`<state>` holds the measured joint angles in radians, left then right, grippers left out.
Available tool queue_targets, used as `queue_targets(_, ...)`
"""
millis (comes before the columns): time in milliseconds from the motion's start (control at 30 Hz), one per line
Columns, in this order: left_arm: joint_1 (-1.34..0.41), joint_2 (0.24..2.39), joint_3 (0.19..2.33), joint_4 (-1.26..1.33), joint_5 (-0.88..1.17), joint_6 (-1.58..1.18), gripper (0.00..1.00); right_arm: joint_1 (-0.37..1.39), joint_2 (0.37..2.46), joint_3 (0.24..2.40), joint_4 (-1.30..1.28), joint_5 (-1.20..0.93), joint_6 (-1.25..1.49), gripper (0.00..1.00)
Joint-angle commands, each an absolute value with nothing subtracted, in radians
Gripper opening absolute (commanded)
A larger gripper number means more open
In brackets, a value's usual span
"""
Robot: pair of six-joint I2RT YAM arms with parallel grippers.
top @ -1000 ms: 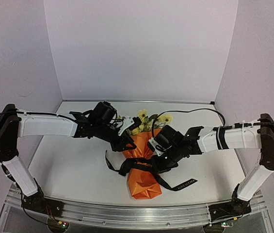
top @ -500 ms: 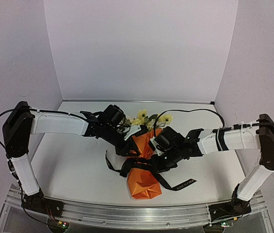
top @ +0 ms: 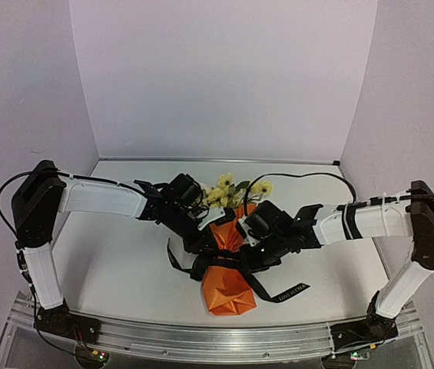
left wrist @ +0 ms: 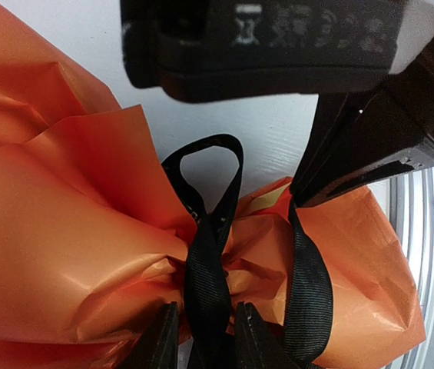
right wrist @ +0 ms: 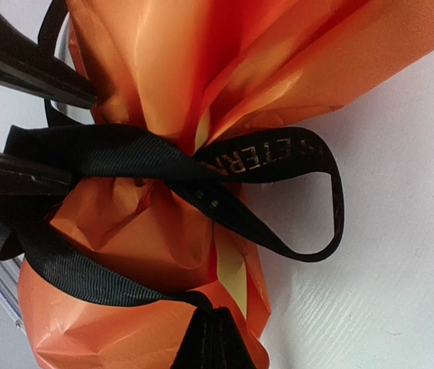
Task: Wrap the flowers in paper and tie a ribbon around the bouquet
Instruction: Cross the half-tied ribbon over the folded bouquet.
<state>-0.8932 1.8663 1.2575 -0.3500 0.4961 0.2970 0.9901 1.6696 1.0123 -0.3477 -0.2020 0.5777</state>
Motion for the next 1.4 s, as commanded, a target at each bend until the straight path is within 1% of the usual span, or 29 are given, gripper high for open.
queue_targets(0, -0.900, 1.877, 1.294, -0.355, 0.508, 0.312, 0.22, 0.996, 1.621, 1.010, -0.325, -0.173, 0.581, 0.00)
queue_targets(167, -0.900, 1.864, 1.295, -0.341, 0.487, 0.316, 0.04, 0.997, 1.610, 1.012, -0.325, -0.171, 0.580, 0.00)
queue_targets(267, -0.899, 1.828, 1.265, -0.288, 0.477, 0.309, 0.01, 0.997, 1.610, 1.019, -0.324, -0.179, 0.579, 0.00)
queue_targets(900, -0.898, 1.734, 1.159, -0.165, 0.498, 0.269, 0.00, 0.980, 1.661, 1.115, -0.309, -0.216, 0.613, 0.00)
queue_targets(1167, -0.898, 1.710, 1.140, -0.127, 0.504, 0.260, 0.00, 0.953, 1.708, 1.128, -0.244, -0.274, 0.677, 0.00)
queue_targets(1367, -0.898, 1.695, 1.118, -0.094, 0.519, 0.242, 0.00, 0.944, 1.729, 1.110, -0.177, -0.269, 0.712, 0.00)
